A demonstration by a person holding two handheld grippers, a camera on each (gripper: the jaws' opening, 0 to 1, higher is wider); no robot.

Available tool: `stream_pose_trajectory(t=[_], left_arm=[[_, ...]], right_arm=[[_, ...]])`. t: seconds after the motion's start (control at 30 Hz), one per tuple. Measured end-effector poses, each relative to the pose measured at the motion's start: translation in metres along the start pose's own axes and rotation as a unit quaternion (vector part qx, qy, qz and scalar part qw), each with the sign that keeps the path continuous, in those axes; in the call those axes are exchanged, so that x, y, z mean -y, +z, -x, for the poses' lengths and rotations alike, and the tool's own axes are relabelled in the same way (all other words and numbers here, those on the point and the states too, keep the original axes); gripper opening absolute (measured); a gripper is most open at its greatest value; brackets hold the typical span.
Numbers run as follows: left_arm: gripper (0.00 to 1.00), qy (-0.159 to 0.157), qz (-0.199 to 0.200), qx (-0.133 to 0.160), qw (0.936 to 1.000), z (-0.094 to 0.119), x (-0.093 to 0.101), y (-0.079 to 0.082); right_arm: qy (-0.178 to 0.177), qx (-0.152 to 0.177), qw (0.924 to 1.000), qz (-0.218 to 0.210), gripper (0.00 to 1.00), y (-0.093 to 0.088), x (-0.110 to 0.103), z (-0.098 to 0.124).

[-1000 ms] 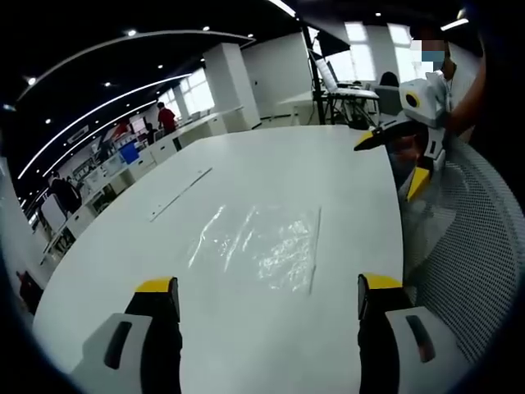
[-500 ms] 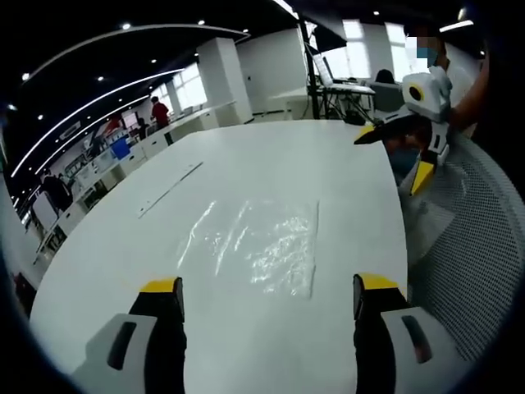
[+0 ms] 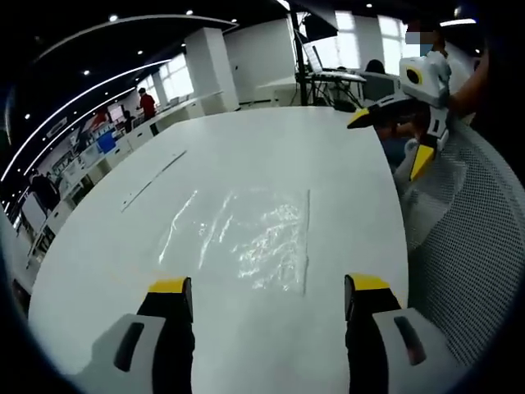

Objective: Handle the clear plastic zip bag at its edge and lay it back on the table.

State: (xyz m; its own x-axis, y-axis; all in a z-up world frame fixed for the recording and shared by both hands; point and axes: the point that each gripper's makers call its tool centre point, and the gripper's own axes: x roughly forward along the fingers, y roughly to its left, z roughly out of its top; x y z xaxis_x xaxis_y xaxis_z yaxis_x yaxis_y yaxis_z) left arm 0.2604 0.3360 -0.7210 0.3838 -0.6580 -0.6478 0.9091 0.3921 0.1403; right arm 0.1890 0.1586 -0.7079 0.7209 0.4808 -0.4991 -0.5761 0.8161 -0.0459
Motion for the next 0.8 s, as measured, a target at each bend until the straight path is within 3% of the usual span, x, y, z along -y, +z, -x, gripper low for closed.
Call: stream_pose_trajectory(t=[0.8], left_arm=[[0.55,-0.021,-0.024,-0.05,0.9982,-0.03,0.007,-0.015]], right_arm=[[0.012,-0.001,0.9999,0.003,0.89,-0.001,-0.005,-0.001]])
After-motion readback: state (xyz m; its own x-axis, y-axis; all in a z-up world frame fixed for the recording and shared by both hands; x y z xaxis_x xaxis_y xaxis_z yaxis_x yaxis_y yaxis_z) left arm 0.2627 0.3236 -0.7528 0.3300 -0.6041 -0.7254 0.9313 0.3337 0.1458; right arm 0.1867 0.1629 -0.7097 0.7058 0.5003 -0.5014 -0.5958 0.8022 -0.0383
